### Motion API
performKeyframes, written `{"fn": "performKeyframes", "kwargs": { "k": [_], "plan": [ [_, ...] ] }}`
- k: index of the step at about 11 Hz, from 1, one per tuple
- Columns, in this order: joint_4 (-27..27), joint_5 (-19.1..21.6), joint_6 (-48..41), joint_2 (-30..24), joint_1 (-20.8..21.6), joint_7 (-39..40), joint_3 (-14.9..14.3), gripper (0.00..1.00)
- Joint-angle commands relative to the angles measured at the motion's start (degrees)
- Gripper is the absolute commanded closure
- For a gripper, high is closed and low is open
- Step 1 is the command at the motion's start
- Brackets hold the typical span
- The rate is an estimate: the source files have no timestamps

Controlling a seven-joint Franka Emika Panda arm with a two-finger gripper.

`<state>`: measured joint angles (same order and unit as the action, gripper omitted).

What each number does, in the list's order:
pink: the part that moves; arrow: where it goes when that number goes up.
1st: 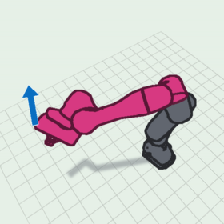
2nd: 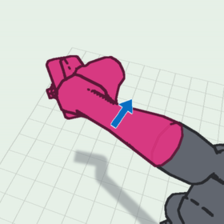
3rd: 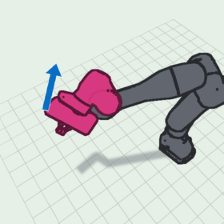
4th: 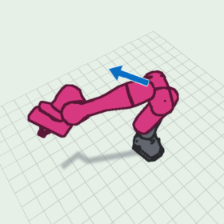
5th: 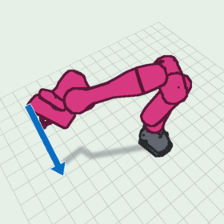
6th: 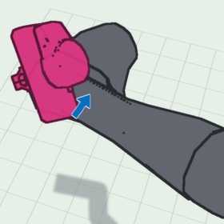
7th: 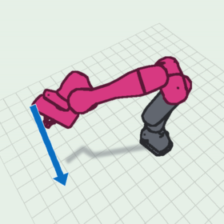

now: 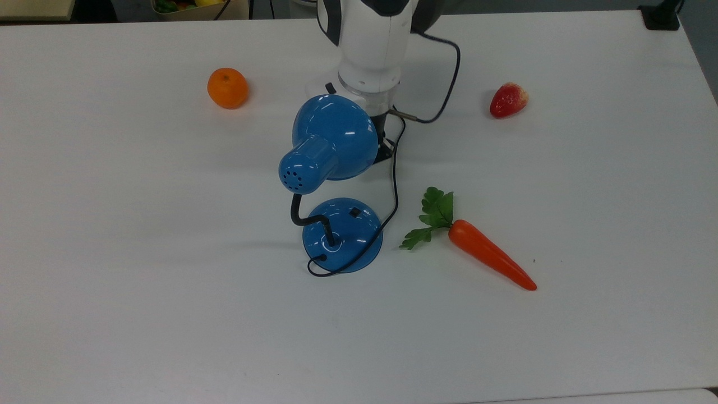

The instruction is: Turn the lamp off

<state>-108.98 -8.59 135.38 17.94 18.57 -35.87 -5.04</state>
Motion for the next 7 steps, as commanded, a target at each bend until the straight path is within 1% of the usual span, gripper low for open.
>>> {"fn": "performKeyframes", "kwargs": {
  "k": [1,2,3,4,5,7],
  "plan": [
    [-2.0,5.7,-10.5,-6.8,-1.5,14.4,-0.1,0.85],
    [-1.9,9.5,-14.8,-9.1,-2.4,19.8,-0.3,0.83],
    [-1.9,11.0,-18.4,-12.0,-4.1,23.3,-0.3,0.8],
    [-1.9,11.0,-21.9,-14.7,-5.3,26.0,-0.3,0.68],
    [-1.9,11.1,-24.2,-17.0,-6.1,27.7,-0.5,0.4],
    [-1.0,11.0,-28.6,-19.6,-8.3,30.8,-0.6,0.0]
  ]
}}
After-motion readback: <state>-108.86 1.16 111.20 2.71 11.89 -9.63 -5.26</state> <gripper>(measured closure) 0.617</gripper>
